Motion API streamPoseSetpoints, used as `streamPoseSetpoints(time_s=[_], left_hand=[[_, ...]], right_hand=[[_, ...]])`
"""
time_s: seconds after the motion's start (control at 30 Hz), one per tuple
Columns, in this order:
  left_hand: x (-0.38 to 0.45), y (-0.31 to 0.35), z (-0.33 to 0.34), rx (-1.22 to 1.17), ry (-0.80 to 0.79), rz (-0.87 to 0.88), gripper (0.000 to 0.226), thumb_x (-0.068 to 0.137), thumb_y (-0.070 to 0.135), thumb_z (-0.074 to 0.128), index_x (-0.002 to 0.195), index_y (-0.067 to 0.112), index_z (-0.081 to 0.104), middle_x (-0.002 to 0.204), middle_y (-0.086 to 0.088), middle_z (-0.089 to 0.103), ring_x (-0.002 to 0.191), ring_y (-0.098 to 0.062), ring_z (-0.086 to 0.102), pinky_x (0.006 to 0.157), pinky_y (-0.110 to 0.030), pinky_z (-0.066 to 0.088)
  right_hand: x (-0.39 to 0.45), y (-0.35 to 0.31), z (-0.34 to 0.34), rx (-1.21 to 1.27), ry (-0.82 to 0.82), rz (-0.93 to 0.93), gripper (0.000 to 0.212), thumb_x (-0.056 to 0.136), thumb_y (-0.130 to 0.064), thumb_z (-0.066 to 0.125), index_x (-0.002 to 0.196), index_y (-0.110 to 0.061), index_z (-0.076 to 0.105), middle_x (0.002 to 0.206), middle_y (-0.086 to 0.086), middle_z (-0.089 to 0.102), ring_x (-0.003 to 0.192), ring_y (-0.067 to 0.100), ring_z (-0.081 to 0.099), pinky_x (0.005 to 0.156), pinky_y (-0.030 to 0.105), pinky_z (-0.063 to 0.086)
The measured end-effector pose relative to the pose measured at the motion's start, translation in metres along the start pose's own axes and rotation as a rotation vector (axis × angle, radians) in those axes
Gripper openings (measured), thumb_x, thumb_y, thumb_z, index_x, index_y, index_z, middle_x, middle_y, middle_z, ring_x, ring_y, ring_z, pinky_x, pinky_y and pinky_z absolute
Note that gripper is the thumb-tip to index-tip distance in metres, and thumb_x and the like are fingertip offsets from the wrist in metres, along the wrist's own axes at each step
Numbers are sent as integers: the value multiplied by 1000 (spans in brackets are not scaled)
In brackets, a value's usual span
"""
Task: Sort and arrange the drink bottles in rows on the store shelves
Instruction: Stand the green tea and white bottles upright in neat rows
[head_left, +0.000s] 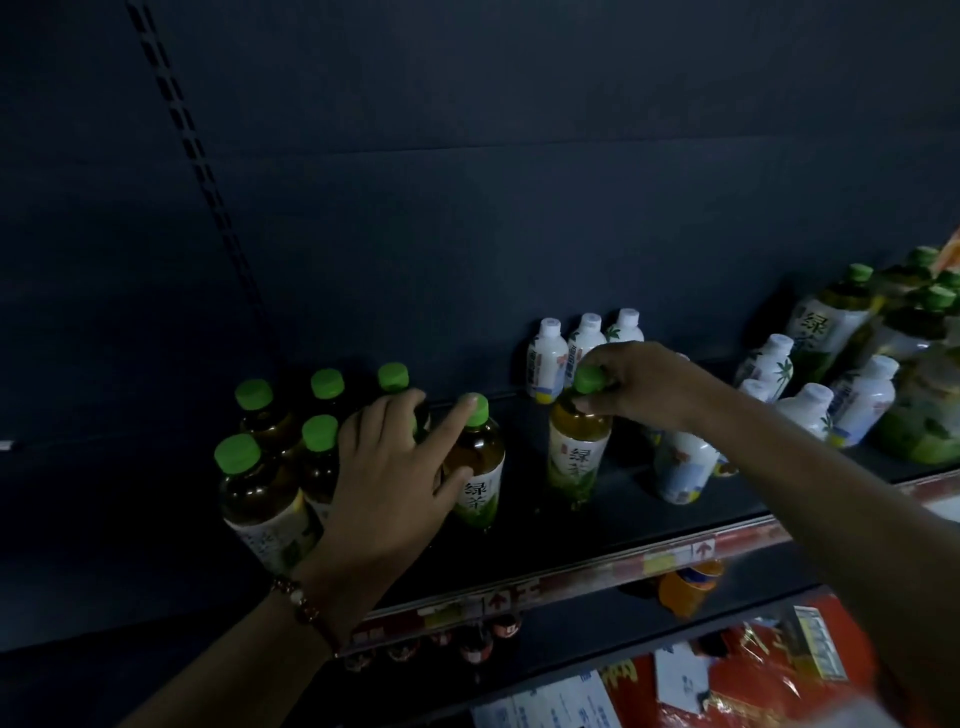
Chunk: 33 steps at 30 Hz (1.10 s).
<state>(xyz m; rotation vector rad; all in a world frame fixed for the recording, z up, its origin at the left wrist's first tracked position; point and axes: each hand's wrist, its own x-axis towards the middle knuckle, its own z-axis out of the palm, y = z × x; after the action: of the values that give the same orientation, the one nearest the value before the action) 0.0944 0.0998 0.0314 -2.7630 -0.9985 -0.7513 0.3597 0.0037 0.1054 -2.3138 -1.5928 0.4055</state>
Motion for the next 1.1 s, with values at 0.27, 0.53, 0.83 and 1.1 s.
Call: streamPoseSetpoints(time_s=[0.27, 0.53, 0.83, 1.1], left_hand=[[-10, 5, 0, 48, -20, -17, 66, 92, 50, 49, 153, 38, 28, 144, -14, 40, 133, -37, 36, 101, -56, 35], [-11, 14, -4, 113, -7, -24, 71, 81, 35, 47, 151, 33, 35, 140, -20, 48, 131, -42, 43, 97, -54, 39], [-13, 15, -8, 67, -56, -40, 88, 79, 34, 71, 155, 32, 27, 150, -17, 39, 140, -38, 34, 107, -56, 35], [-20, -3, -15, 66, -44, -85, 93, 74, 28, 80, 153, 19, 31, 151, -16, 42, 144, -34, 33, 120, -50, 19]], right_hand=[[51, -51, 16, 74, -94, -204, 11, 88, -31, 69, 94, -30, 60, 89, -10, 62, 87, 11, 59, 71, 22, 41], [85, -80, 35, 118, -154, -335, 18, 85, -28, 72, 101, -28, 64, 101, -5, 68, 93, 9, 62, 79, 21, 46], [72, -64, 40, 596, -238, -246, 32, 87, -36, 69, 117, -25, 63, 112, -4, 70, 104, 7, 65, 91, 25, 53], [-12, -50, 104, 942, -122, -251, 67, 75, -17, 84, 128, -37, 48, 117, -24, 65, 112, -1, 61, 89, 18, 50]])
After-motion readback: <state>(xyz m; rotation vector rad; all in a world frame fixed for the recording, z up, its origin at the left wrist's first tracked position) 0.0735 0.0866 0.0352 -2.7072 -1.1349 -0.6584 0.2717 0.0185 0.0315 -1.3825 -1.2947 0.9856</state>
